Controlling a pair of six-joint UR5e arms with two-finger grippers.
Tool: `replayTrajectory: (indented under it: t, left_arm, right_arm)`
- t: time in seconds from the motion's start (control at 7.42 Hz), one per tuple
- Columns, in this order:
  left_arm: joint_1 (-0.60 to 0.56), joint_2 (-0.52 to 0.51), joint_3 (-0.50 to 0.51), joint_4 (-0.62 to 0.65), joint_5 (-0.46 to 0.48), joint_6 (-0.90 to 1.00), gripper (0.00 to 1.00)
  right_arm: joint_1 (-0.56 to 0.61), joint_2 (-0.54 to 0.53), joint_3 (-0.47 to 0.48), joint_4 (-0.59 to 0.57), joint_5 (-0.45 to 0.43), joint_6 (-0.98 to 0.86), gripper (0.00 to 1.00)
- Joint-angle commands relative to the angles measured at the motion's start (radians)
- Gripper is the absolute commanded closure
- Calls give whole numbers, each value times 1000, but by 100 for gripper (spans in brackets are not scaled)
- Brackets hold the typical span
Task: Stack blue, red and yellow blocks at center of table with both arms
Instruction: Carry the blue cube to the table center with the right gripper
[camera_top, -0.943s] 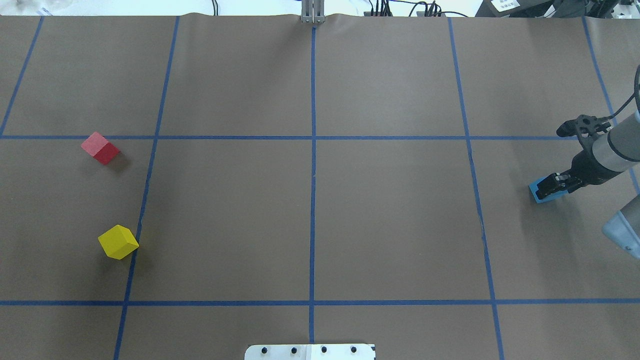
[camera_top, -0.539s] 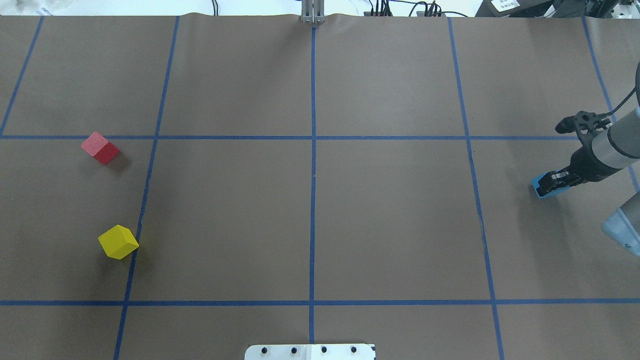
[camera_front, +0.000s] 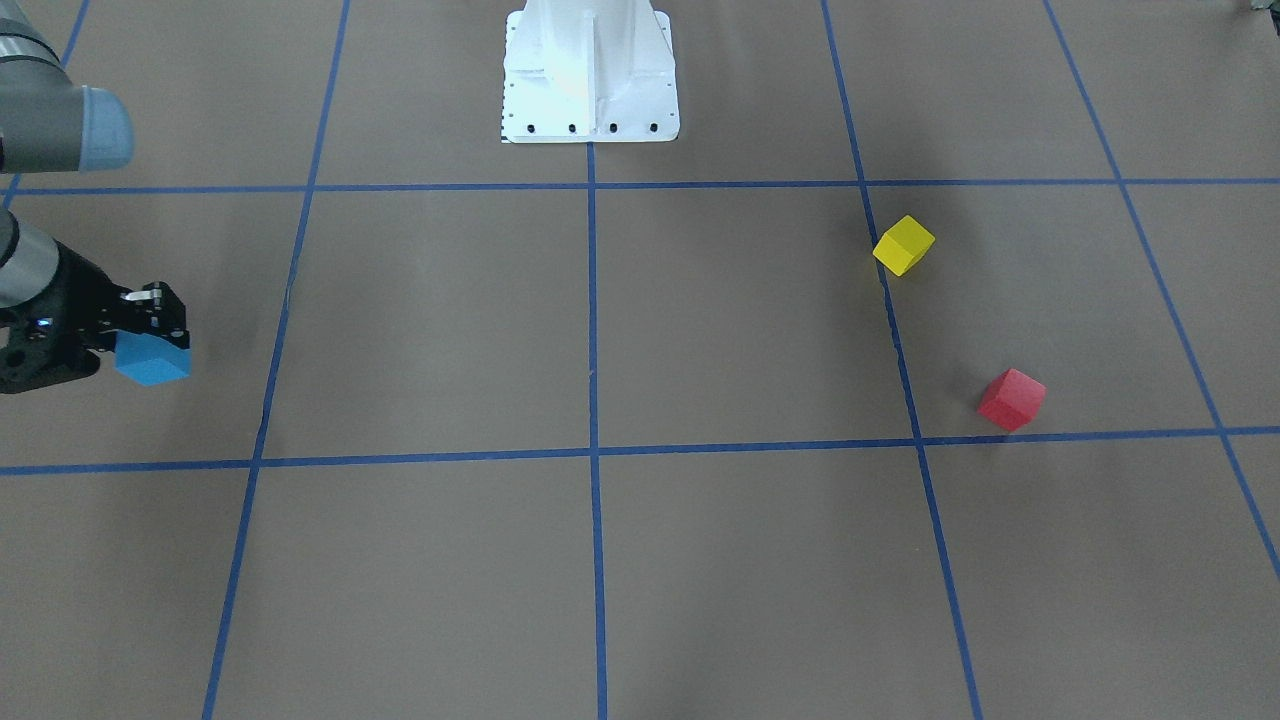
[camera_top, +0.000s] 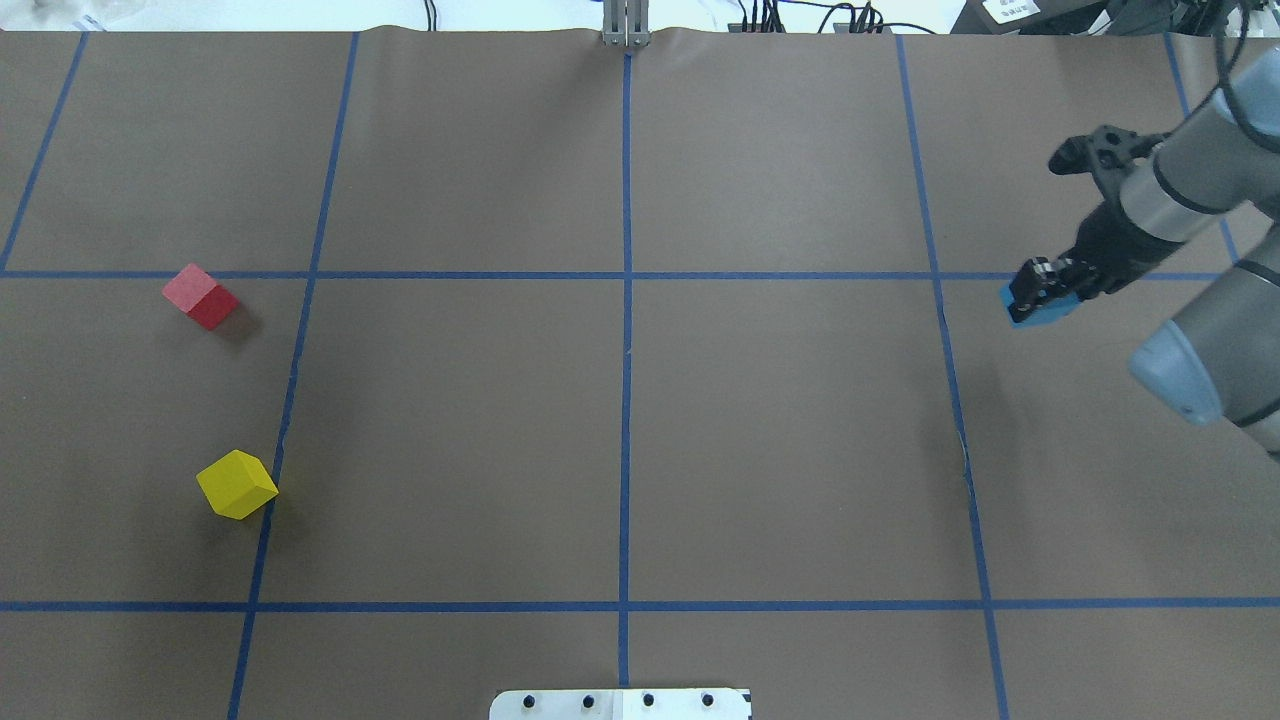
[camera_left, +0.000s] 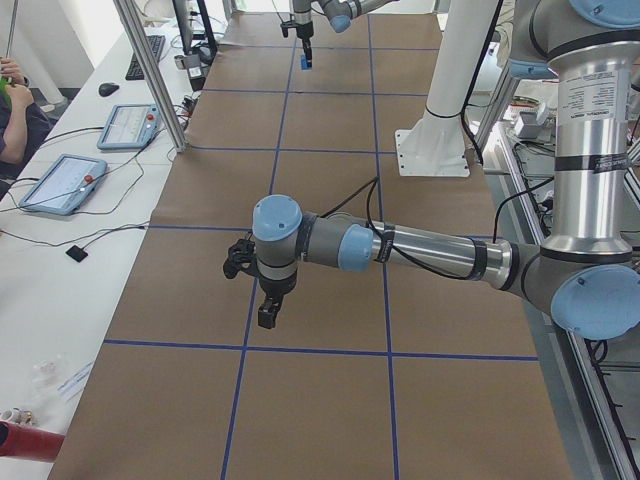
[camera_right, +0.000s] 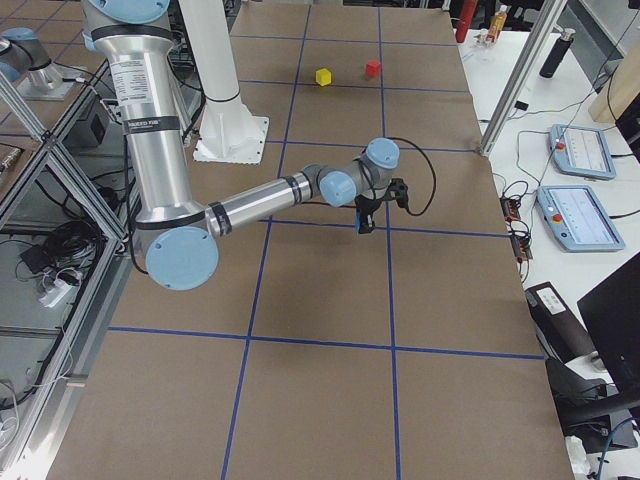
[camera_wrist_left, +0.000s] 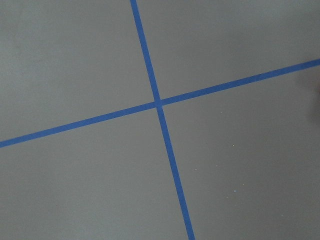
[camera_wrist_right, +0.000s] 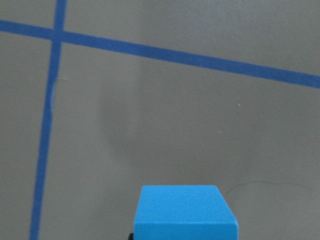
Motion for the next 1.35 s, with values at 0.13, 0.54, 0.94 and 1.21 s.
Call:
replayTrajectory:
  t: [0.13,0.54,0.94,1.21]
  left_arm:
    - [3,-1,3,0,1,3,0]
    - [4,-2,11,0,7,4,0]
    - [6,-7,12,0,10,4,0]
    - [6,-7,12,0,10,4,0]
  right_arm:
    - [-188,474,-187,-249,-81,236,100]
    - [-317,683,-474,-78,-142,471,100]
    - [-348,690,-523,-41,-176,503,100]
    - [-360,731,-588,-13,-176,550,100]
